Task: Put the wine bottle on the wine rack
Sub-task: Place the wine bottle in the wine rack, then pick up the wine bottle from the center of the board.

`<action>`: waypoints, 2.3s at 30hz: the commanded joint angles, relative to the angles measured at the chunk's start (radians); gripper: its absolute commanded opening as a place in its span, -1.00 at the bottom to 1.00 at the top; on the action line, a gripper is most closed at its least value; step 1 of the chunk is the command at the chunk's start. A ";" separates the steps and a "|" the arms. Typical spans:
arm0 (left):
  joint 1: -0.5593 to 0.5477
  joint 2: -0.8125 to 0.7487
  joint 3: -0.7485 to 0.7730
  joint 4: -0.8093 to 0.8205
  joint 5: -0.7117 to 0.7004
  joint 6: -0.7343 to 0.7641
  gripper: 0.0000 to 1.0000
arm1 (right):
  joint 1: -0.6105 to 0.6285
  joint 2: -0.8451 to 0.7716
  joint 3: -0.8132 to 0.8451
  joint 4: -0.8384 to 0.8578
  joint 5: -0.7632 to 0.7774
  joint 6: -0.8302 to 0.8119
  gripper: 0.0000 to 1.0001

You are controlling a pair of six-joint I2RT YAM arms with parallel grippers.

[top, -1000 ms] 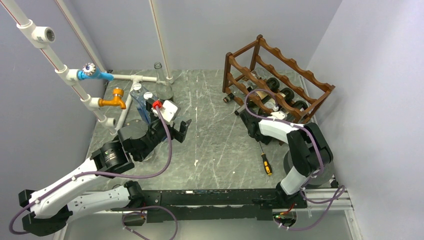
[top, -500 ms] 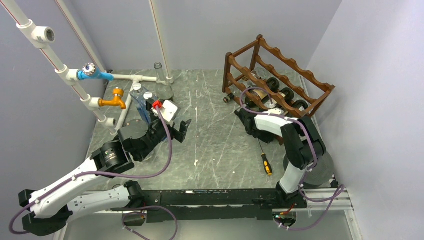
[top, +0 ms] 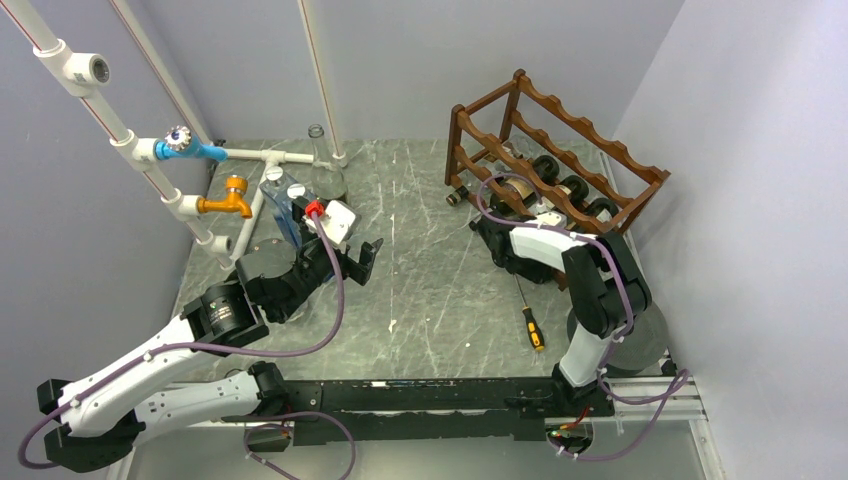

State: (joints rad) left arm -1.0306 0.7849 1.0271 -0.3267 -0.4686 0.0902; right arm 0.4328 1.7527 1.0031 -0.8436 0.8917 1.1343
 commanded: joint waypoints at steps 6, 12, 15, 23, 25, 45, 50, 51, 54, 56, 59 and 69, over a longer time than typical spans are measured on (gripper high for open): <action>0.001 -0.008 0.016 0.018 0.001 0.007 0.99 | -0.011 -0.017 0.032 0.068 0.057 -0.062 -0.19; 0.001 -0.007 0.016 0.017 0.006 0.004 0.99 | -0.004 -0.069 0.018 0.094 0.017 -0.115 0.29; 0.001 -0.006 0.016 0.016 0.008 0.001 0.99 | 0.023 -0.112 0.019 0.084 0.016 -0.152 0.36; 0.001 -0.006 0.020 0.013 0.023 -0.010 0.99 | 0.177 -0.299 0.004 0.047 0.019 -0.271 0.70; 0.001 -0.004 0.023 0.010 0.026 -0.013 0.99 | 0.229 -0.408 -0.031 0.113 0.001 -0.367 0.75; 0.001 -0.046 0.024 0.012 0.050 -0.029 0.98 | 0.199 -0.886 0.157 0.162 0.156 -0.743 0.96; 0.001 -0.044 0.023 0.011 0.046 -0.027 0.98 | 0.024 -0.873 0.175 0.158 0.040 -0.770 0.90; 0.001 -0.043 0.022 0.011 0.046 -0.027 0.98 | -0.002 -0.870 0.169 0.161 0.008 -0.773 0.88; 0.002 -0.038 0.022 0.010 0.045 -0.027 0.98 | -0.039 -0.852 0.166 0.163 -0.099 -0.779 0.83; 0.001 -0.036 0.023 0.011 0.041 -0.025 0.98 | -0.040 -0.847 0.162 0.200 -0.197 -0.822 0.79; 0.001 -0.034 0.018 0.013 0.025 -0.016 0.98 | -0.041 -0.850 0.175 0.235 -0.287 -0.855 0.78; 0.006 -0.030 0.074 -0.105 -0.137 -0.056 0.98 | -0.040 -0.841 0.174 0.382 -0.630 -0.860 0.80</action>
State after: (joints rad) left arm -1.0306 0.7647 1.0302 -0.3477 -0.4995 0.0799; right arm 0.3958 0.9154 1.1645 -0.6018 0.4931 0.2939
